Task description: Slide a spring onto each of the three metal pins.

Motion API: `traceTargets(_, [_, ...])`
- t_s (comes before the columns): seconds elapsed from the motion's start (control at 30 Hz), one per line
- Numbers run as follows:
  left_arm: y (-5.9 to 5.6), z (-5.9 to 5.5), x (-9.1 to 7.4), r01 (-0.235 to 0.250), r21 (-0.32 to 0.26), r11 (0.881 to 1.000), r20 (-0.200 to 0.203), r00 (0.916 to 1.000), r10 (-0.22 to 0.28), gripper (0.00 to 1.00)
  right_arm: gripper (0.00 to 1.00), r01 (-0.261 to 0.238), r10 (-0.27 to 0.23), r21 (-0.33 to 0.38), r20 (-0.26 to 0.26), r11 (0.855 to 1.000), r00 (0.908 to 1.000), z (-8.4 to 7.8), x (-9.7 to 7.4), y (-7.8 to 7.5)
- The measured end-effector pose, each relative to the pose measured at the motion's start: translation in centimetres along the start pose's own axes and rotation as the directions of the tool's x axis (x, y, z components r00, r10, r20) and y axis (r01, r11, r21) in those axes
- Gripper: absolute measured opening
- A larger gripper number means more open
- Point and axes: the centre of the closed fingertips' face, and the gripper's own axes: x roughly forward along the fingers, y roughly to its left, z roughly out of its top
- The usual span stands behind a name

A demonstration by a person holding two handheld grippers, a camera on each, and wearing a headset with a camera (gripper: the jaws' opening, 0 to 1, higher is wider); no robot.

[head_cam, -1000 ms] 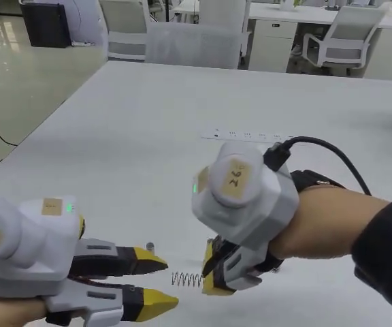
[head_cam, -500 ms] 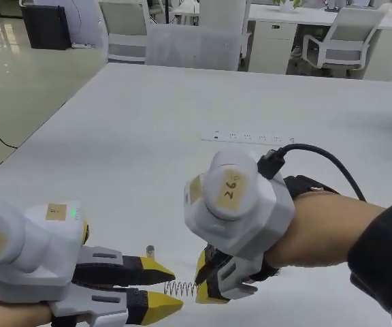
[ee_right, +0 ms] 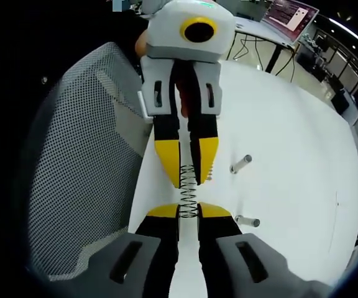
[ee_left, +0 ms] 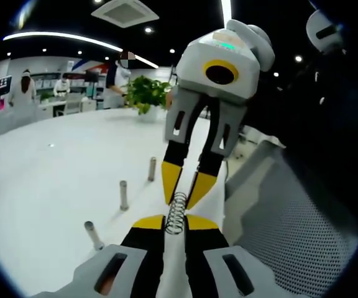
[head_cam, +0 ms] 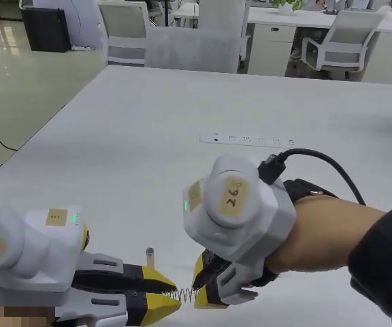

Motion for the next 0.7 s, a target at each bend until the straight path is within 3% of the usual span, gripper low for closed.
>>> traceTargets(0.7, [-0.53,0.85,-0.2,0.037,-0.038,0.999,0.034,0.9988,-0.035,0.02,0.11,-0.025,0.025,0.011,-0.001,1.0,0.9997,-0.31,0.51,0.27])
